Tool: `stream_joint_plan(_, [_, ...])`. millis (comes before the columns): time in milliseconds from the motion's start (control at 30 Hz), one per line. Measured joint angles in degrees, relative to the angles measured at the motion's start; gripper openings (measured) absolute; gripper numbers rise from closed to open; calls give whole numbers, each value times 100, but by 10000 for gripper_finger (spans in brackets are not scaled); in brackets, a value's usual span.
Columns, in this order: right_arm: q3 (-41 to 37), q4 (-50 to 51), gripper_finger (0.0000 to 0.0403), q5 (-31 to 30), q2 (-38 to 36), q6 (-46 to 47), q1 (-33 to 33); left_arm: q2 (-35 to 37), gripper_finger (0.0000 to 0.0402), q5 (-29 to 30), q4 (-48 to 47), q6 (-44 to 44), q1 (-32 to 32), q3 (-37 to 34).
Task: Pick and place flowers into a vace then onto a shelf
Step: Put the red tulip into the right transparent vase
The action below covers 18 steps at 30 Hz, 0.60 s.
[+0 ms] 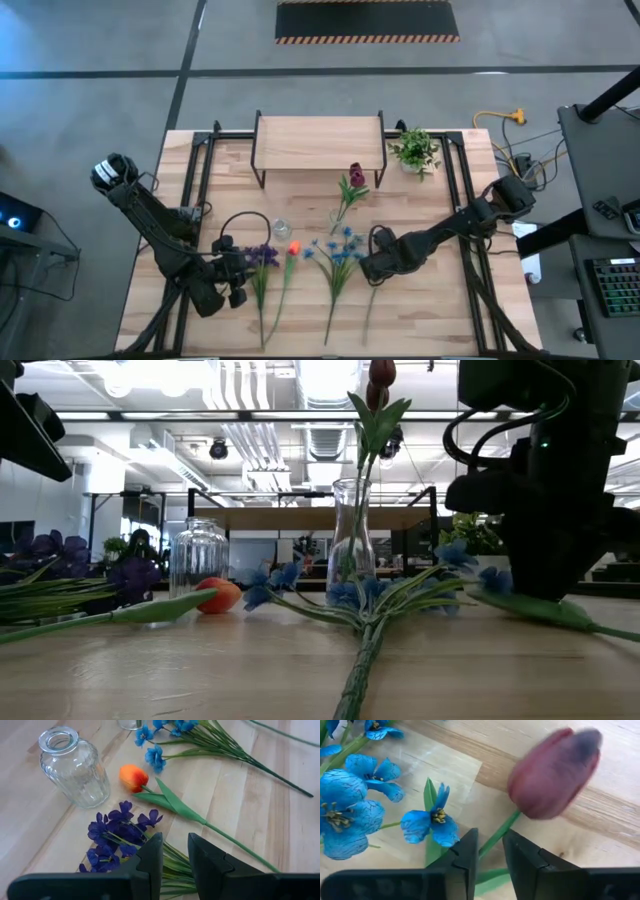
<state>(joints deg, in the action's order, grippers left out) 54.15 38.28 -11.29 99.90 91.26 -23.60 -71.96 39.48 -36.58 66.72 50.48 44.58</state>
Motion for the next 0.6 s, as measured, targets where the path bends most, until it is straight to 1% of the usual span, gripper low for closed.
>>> stream_joint_plan(300, [43,46,15,-119,4,-114,-2,0,74,-8,0,2,-1,0])
stream_joint_plan(600, [264,68,9,-561,-104,-355,-2,0,74,-12,4,11,0,0])
